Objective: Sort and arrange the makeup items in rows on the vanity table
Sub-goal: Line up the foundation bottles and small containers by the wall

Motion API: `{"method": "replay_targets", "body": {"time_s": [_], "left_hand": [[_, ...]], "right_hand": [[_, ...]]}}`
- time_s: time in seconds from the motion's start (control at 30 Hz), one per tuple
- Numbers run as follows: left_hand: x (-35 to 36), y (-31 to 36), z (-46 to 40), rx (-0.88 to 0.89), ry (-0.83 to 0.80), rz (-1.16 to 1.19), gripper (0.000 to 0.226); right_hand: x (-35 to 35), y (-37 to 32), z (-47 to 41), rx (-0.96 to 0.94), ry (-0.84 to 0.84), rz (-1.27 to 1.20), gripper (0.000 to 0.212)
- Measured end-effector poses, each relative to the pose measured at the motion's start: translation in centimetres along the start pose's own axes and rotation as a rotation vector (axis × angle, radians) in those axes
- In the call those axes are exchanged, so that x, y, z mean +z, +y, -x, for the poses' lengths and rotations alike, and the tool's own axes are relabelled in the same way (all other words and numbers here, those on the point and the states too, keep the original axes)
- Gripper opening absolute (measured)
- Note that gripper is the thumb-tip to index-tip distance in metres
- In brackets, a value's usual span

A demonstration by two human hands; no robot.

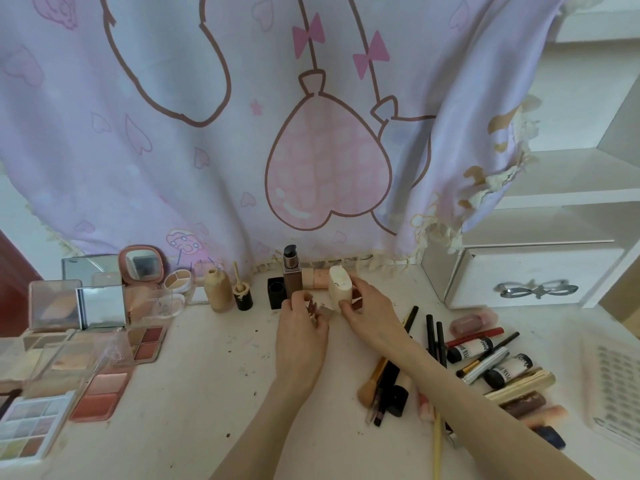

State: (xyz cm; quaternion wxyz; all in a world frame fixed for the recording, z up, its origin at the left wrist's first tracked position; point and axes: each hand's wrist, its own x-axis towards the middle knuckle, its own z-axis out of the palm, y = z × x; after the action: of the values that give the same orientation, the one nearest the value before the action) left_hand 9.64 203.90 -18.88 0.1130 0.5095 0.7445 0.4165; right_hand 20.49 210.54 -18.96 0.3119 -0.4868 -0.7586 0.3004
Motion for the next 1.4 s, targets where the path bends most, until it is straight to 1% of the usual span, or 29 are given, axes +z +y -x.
{"method": "replay_targets", "body": {"time_s": [0.07, 0.17, 0.23, 0.33, 0.43, 0.47, 0.6, 0.77, 0.9, 1.03, 1.27, 1.4], "left_hand": [[-0.1, 0.0, -0.1, -0.002, -0.007, -0.019, 0.027], [-0.1, 0.0, -0.2, 0.039, 0.006, -0.050, 0.016], [0.1, -0.1, -0.1, 0.065, -0.001, -0.072, 0.019], [0.3, -0.3, 0.1, 0.061, -0.038, -0.049, 0.020], [0.3, -0.5, 0.3, 0.080, -0.071, -0.039, 0.033], [0.3, -0.6, 0.4, 0.093, -0.073, -0.045, 0.034], [-0.1, -1.0, 0.5, 0.123, -0.058, -0.113, 0.030], [0.2, -0.7, 0.2, 0.141, -0.069, -0.098, 0.027], [0.4, -0.7, 0.2, 0.154, -0.075, -0.107, 0.031], [0.6, -0.5, 0.2, 0.156, -0.087, -0.128, 0.030], [0.7, -0.8, 0.2, 0.171, -0.116, -0.166, 0.036], [0.6, -1.0, 0.3, 0.204, -0.145, -0.214, 0.041]], "right_hand": [[0.0, 0.0, 0.0, -0.006, -0.008, 0.005, 0.050], [0.0, 0.1, 0.0, -0.008, -0.016, 0.007, 0.051], [0.0, 0.1, 0.1, -0.002, -0.015, 0.012, 0.049], [-0.1, 0.2, 0.1, 0.010, -0.016, 0.025, 0.047], [-0.2, 0.3, 0.2, 0.017, -0.013, 0.019, 0.044], [-0.2, 0.2, 0.1, 0.016, -0.013, 0.015, 0.043], [-0.6, 0.0, -0.2, 0.000, -0.023, 0.011, 0.044], [-0.6, -0.3, -0.3, -0.010, -0.058, 0.017, 0.049], [-0.3, -0.2, 0.1, -0.019, -0.033, 0.002, 0.048], [-0.1, -0.2, 0.3, -0.006, -0.036, -0.014, 0.048], [0.0, -0.2, -0.1, -0.019, -0.047, -0.013, 0.043], [0.1, 0.2, -0.5, -0.040, -0.077, 0.013, 0.044]]}}
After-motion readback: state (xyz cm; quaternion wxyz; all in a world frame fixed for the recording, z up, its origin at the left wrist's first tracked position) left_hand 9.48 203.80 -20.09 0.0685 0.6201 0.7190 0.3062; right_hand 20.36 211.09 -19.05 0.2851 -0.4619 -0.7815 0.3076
